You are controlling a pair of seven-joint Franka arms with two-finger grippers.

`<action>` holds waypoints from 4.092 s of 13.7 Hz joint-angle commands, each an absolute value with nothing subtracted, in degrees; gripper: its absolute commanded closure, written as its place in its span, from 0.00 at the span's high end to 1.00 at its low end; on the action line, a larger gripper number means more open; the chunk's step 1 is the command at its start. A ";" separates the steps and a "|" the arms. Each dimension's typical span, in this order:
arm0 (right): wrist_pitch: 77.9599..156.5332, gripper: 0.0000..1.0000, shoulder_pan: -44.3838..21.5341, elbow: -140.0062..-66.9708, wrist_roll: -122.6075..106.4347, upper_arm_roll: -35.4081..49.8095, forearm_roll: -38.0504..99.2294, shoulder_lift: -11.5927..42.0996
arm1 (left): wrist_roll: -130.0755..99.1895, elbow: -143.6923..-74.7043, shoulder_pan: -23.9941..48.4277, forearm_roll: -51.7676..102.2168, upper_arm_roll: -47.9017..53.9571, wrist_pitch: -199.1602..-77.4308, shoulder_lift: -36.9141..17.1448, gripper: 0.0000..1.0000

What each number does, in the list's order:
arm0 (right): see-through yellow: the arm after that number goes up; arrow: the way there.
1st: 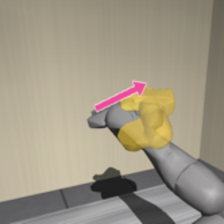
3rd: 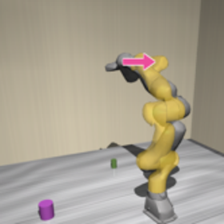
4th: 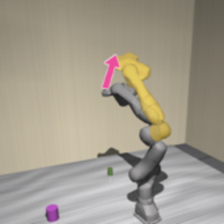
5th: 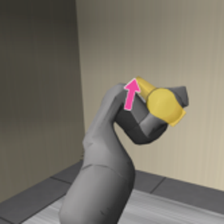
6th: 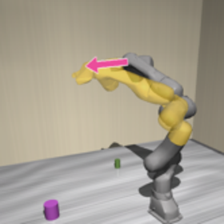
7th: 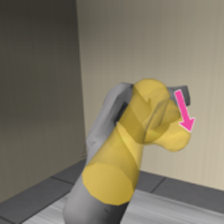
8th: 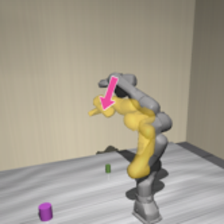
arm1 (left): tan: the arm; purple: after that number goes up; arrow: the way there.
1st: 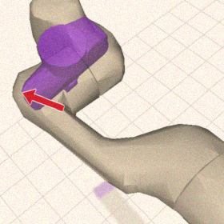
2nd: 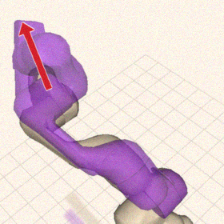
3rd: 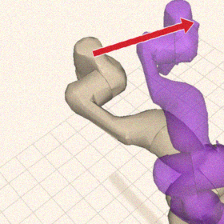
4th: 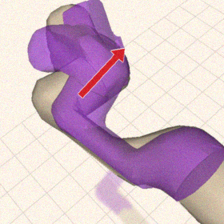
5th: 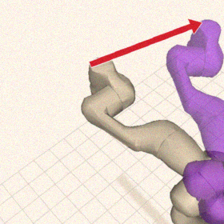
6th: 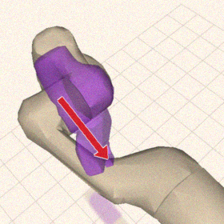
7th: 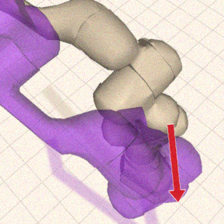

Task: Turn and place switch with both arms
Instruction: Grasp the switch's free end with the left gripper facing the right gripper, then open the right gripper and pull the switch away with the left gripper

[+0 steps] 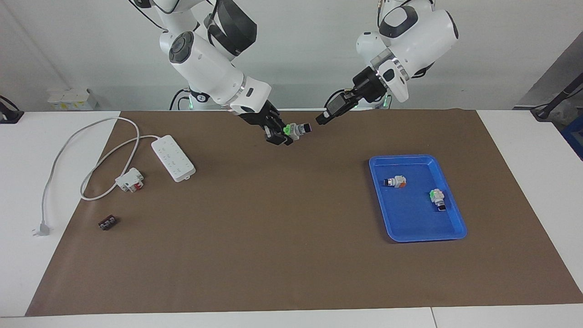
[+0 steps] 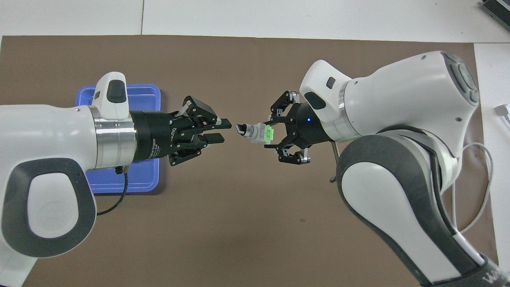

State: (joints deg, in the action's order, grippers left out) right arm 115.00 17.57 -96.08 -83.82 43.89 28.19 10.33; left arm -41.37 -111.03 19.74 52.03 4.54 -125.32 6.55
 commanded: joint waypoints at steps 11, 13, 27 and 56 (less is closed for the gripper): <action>116.28 0.00 18.28 -98.44 -84.90 43.86 30.32 8.26 | -42.19 -111.88 24.26 52.91 3.87 -131.31 5.71 0.34; 116.28 0.00 18.37 -98.96 -85.16 43.86 30.41 8.00 | -41.93 -111.88 24.26 52.82 3.87 -131.40 5.45 0.32; 117.16 0.00 18.37 -99.76 -85.25 43.86 30.41 7.56 | -40.96 -111.62 25.40 52.73 3.87 -133.77 3.87 0.13; 119.71 0.00 18.28 -101.34 -85.69 43.86 30.41 6.77 | 19.84 -113.38 26.02 39.21 3.87 -128.32 4.83 0.00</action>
State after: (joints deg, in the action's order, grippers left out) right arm 118.25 17.11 -101.48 -84.22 43.85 28.19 8.62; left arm 14.36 -110.79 25.67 43.57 4.66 -130.99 4.15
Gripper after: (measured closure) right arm 0.564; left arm 0.899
